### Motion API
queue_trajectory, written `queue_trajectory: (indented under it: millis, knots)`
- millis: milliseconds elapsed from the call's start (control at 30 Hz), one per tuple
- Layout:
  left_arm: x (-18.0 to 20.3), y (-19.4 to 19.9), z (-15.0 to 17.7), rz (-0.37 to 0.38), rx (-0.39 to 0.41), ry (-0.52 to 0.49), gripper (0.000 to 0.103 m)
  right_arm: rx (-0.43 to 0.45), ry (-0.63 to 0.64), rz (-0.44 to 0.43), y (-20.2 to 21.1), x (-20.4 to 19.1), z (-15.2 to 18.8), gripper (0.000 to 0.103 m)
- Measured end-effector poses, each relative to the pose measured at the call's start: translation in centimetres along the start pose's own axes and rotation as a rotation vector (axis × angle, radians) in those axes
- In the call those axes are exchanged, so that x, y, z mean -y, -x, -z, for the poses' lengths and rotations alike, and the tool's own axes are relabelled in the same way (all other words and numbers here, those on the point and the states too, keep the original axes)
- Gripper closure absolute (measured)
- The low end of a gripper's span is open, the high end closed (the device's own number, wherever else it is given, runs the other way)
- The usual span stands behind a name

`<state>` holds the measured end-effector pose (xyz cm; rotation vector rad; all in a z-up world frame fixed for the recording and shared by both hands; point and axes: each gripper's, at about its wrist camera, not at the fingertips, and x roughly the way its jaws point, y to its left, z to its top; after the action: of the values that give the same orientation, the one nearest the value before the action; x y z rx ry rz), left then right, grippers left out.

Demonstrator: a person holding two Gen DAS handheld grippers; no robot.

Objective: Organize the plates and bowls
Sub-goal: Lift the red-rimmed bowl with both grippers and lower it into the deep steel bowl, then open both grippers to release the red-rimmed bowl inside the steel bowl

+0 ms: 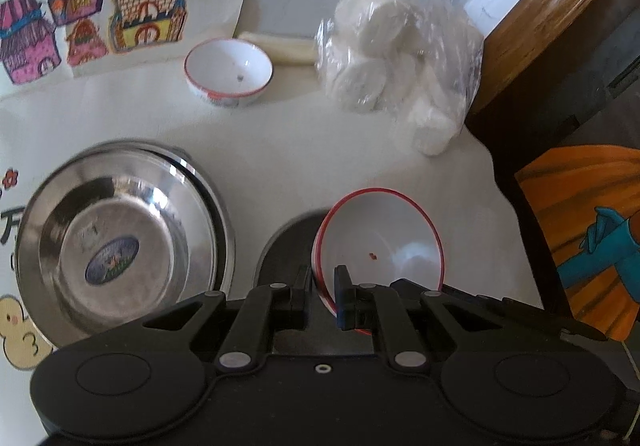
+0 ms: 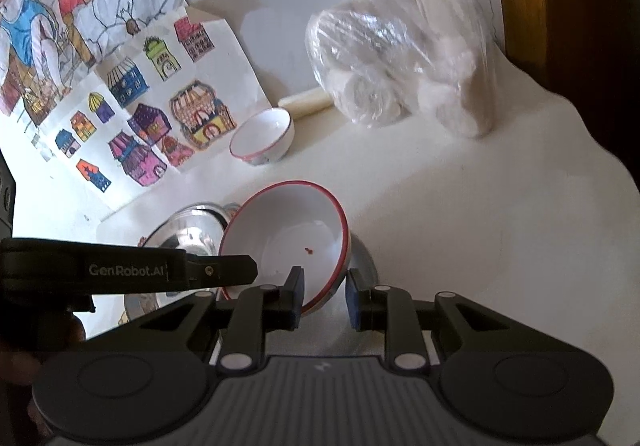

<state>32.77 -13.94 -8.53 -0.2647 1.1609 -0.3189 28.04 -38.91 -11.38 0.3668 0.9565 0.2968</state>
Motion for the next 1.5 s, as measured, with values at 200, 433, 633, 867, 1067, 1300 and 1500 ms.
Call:
queue_trajectory:
  millis: [200,433,633,867,1067,1300,1500]
  knots:
    - [-0.6,-0.6,1.2,-0.009,-0.036,0.016,0.090,-0.037,-0.004,0.011,-0.4,-0.1,1.0,0.078]
    - [-0.9,-1.1,1.3,-0.021,-0.059,0.029,0.090,-0.055,0.001,0.013,-0.9,-0.2,1.3,0.078]
    - [-1.0,-1.3,1.2,-0.026,-0.072,0.038,0.089,-0.066,0.010,0.017,-1.2,-0.3,1.1,0.078]
    - [-1.0,-1.6,1.0,-0.034,-0.077,0.047,0.089,-0.080,0.018,0.018,-1.6,-0.5,1.0,0.079]
    - [-1.1,-1.7,1.1,-0.035,-0.079,0.051,0.089,-0.081,0.019,0.020,-1.6,-0.5,0.9,0.079]
    - [-1.1,-1.8,1.1,-0.036,-0.088,0.048,0.088,-0.084,0.022,0.024,-1.8,-0.5,0.9,0.078]
    - [-1.1,-1.9,1.3,-0.041,-0.092,0.048,0.087,-0.077,0.027,0.031,-1.8,-0.6,1.0,0.077]
